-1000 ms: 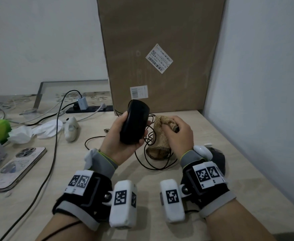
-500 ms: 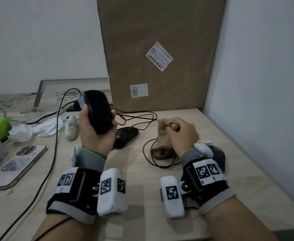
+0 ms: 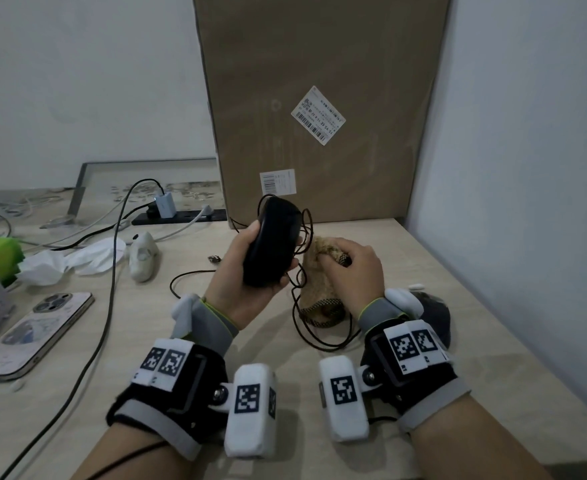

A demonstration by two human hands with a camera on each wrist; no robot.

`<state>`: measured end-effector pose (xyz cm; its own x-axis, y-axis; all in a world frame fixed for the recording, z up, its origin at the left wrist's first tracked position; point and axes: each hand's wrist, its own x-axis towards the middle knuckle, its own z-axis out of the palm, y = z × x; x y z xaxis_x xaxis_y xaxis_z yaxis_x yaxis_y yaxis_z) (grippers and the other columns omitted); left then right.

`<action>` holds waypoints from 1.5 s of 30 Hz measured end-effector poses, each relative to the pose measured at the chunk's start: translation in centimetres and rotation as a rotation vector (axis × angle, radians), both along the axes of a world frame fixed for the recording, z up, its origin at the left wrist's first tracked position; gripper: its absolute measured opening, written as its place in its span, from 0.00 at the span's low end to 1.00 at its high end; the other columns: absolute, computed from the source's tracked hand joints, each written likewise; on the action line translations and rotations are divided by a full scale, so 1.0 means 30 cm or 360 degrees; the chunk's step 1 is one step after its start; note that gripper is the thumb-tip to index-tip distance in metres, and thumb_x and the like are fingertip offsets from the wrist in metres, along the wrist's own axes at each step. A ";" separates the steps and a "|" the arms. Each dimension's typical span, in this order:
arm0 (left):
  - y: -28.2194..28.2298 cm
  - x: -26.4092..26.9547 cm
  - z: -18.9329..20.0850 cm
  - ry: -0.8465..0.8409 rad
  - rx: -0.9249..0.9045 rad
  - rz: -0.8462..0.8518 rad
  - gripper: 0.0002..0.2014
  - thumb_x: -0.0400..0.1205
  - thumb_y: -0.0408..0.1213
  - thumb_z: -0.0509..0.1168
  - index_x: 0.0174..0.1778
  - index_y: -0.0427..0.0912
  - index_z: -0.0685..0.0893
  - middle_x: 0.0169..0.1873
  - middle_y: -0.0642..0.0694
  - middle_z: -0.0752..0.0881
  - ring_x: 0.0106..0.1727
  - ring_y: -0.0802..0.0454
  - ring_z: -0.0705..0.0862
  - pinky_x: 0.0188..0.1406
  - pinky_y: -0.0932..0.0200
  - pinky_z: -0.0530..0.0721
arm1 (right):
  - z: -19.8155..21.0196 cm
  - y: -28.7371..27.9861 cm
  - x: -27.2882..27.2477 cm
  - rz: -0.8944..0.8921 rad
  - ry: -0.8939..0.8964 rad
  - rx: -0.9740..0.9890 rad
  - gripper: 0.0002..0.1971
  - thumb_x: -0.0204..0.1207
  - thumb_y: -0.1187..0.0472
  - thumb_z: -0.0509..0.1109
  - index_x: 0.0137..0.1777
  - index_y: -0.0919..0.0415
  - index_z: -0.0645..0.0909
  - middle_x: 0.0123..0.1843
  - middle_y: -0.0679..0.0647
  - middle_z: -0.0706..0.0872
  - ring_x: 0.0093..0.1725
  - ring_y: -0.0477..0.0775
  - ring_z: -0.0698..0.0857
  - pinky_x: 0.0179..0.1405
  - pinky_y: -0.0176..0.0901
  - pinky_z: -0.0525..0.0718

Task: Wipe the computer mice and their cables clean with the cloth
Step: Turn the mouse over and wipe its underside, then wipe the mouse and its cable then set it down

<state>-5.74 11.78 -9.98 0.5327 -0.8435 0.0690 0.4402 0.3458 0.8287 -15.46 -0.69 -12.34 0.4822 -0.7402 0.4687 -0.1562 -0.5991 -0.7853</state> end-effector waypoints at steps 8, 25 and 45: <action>-0.001 -0.010 -0.012 -0.0009 -0.0050 -0.0125 0.26 0.81 0.52 0.57 0.70 0.40 0.78 0.59 0.38 0.81 0.41 0.47 0.83 0.33 0.60 0.81 | 0.021 0.028 -0.018 0.0227 0.0314 -0.0020 0.15 0.74 0.61 0.68 0.59 0.52 0.86 0.44 0.43 0.83 0.64 0.59 0.77 0.68 0.58 0.72; 0.021 0.072 0.014 0.0117 -0.0190 0.0409 0.18 0.81 0.54 0.58 0.57 0.45 0.81 0.44 0.46 0.82 0.38 0.50 0.81 0.29 0.63 0.75 | 0.001 -0.029 -0.017 -0.0380 0.0231 -0.0092 0.11 0.76 0.55 0.65 0.55 0.52 0.84 0.53 0.52 0.87 0.59 0.62 0.75 0.56 0.51 0.69; 0.007 0.007 0.011 0.0235 -0.0128 -0.0033 0.22 0.76 0.55 0.61 0.49 0.41 0.90 0.44 0.40 0.84 0.35 0.48 0.84 0.26 0.63 0.78 | 0.005 0.021 0.000 0.0175 0.0458 -0.0516 0.12 0.71 0.51 0.65 0.52 0.44 0.84 0.51 0.40 0.85 0.62 0.50 0.72 0.54 0.45 0.58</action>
<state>-5.52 11.99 -9.66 0.5245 -0.8494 0.0589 0.5629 0.3978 0.7245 -15.46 -0.05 -12.19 0.6946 -0.5140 0.5034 -0.2624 -0.8325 -0.4880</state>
